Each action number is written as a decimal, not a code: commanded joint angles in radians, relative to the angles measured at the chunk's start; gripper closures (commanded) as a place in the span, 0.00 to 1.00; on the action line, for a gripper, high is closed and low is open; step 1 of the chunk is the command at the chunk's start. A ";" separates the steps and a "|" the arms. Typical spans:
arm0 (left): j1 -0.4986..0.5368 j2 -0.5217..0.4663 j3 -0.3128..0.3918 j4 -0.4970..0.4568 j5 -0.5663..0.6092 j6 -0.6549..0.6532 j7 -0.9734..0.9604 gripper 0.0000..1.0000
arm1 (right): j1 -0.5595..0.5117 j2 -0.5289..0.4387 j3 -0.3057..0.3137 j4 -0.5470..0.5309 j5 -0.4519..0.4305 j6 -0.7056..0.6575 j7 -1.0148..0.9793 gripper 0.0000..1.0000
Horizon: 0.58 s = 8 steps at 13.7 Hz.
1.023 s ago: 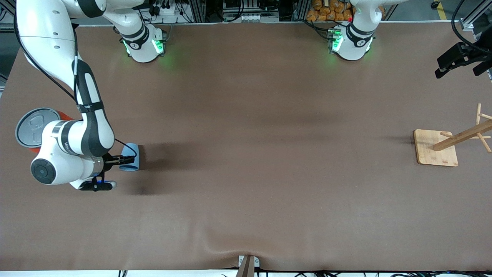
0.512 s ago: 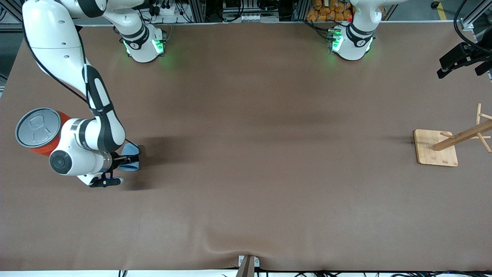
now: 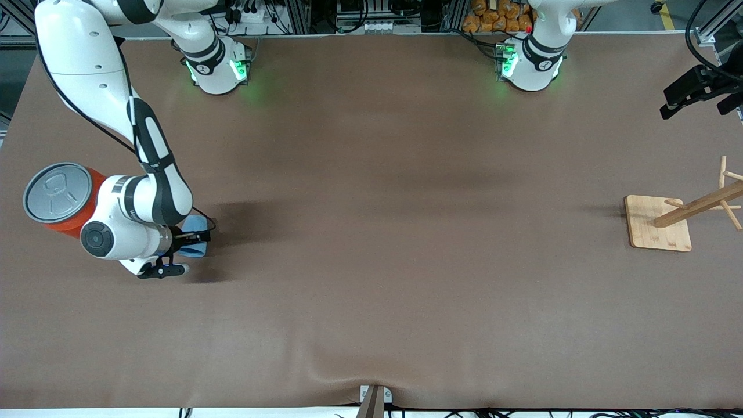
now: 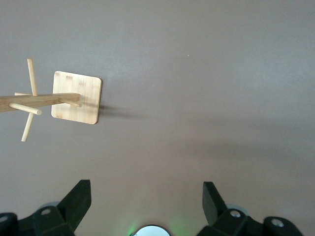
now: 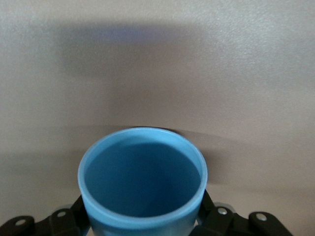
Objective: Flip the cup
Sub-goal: 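Close the right gripper around the light-blue cup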
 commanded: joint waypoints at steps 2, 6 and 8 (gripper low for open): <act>0.009 0.009 -0.003 0.013 -0.002 0.002 0.022 0.00 | -0.007 -0.040 0.005 -0.019 -0.005 0.002 -0.083 1.00; 0.008 0.009 -0.003 0.013 -0.002 0.002 0.022 0.00 | -0.004 -0.067 0.007 0.049 -0.001 -0.067 -0.083 1.00; 0.009 0.009 -0.003 0.013 -0.002 0.002 0.022 0.00 | -0.001 -0.064 0.005 0.117 0.029 -0.156 -0.068 1.00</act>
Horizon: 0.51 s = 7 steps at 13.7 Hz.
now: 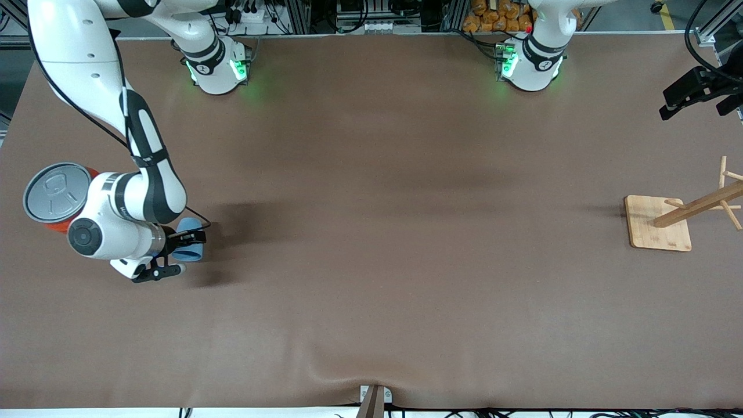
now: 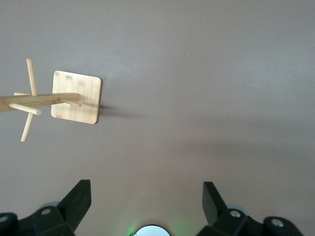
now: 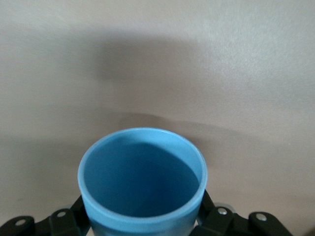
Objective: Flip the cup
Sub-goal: 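Lift the cup with the right gripper and carry it toward mid-table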
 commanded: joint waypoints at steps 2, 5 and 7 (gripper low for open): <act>0.009 0.006 -0.003 0.013 -0.003 0.002 0.022 0.00 | 0.010 -0.020 0.005 0.090 0.021 -0.102 0.056 1.00; 0.009 0.006 -0.003 0.013 -0.003 0.002 0.020 0.00 | 0.004 -0.003 0.005 0.209 0.023 -0.176 0.085 1.00; 0.009 -0.001 0.015 0.008 -0.005 0.000 0.020 0.00 | 0.037 -0.004 0.005 0.207 0.012 -0.193 0.055 1.00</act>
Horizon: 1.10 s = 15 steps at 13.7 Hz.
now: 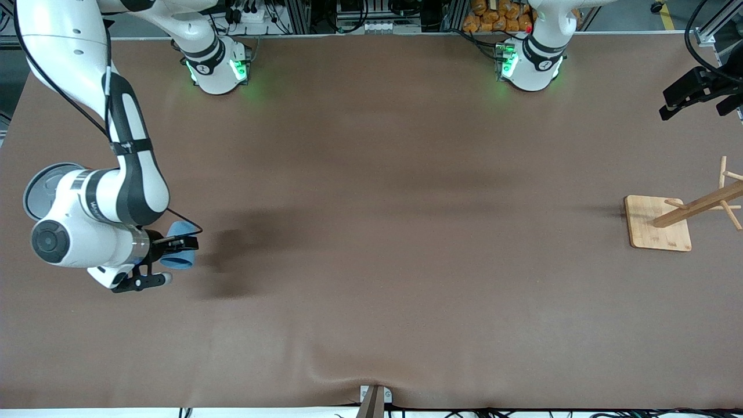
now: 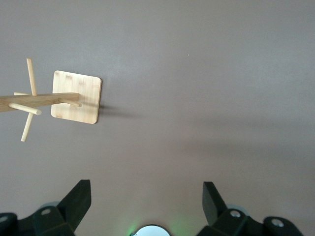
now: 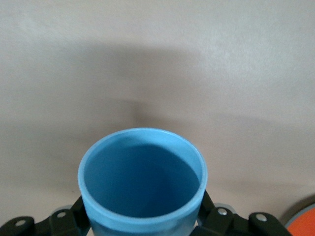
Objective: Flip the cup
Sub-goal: 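Lift the cup with the right gripper and carry it toward mid-table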
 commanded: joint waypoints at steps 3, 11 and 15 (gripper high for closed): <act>0.009 -0.001 0.013 0.008 -0.010 0.000 0.020 0.00 | 0.079 0.043 0.008 0.035 0.013 -0.012 -0.339 1.00; 0.007 0.000 0.012 0.009 -0.010 0.000 0.020 0.00 | 0.330 0.080 0.012 0.028 0.032 0.194 -0.493 1.00; 0.007 0.002 0.012 0.009 -0.011 0.000 0.020 0.00 | 0.485 0.080 0.012 0.031 0.030 0.221 -0.488 1.00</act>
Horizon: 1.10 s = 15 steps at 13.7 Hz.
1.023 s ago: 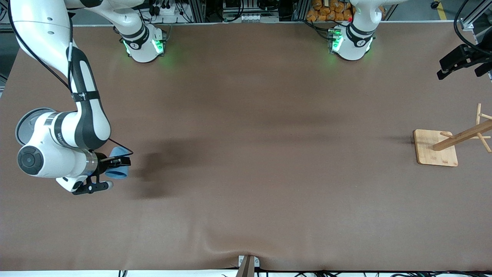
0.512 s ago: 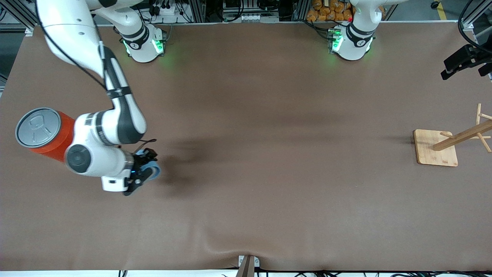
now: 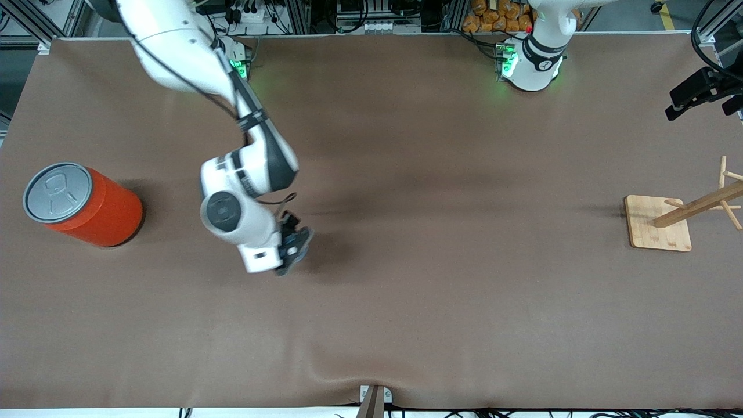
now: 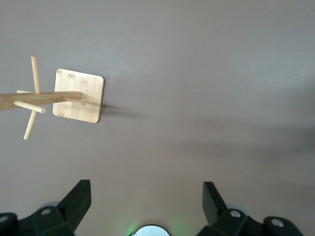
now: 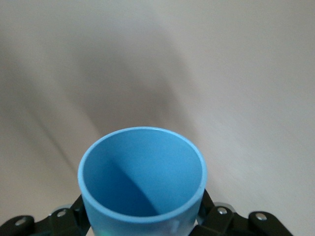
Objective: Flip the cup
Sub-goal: 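Lift the cup with the right gripper and carry it toward mid-table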
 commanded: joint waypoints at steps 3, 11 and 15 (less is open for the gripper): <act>0.007 0.000 -0.003 0.008 -0.009 -0.003 0.020 0.00 | 0.168 0.025 -0.016 0.017 0.007 0.085 -0.017 1.00; 0.006 0.000 -0.003 0.008 -0.009 -0.004 0.012 0.00 | 0.302 0.106 -0.016 0.023 -0.200 0.282 -0.017 1.00; 0.006 0.000 -0.003 0.006 -0.009 -0.006 0.012 0.00 | 0.302 0.120 -0.016 0.022 -0.206 0.333 -0.022 0.09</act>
